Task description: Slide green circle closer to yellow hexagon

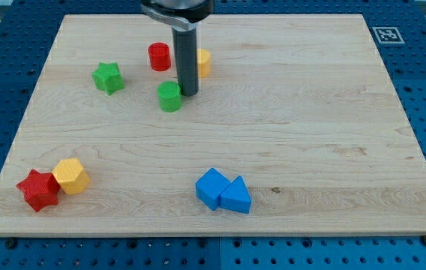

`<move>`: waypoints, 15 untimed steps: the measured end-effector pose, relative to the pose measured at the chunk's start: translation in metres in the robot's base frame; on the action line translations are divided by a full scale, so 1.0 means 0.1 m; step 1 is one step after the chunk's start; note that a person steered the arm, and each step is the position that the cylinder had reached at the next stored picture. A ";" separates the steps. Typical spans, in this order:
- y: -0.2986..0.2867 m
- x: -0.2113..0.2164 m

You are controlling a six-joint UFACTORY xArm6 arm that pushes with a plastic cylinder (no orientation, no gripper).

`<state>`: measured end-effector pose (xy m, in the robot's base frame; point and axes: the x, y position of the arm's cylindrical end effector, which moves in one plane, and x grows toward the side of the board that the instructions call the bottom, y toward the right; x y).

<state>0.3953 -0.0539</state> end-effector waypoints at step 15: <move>-1.76 0.28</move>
<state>0.4237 -0.2300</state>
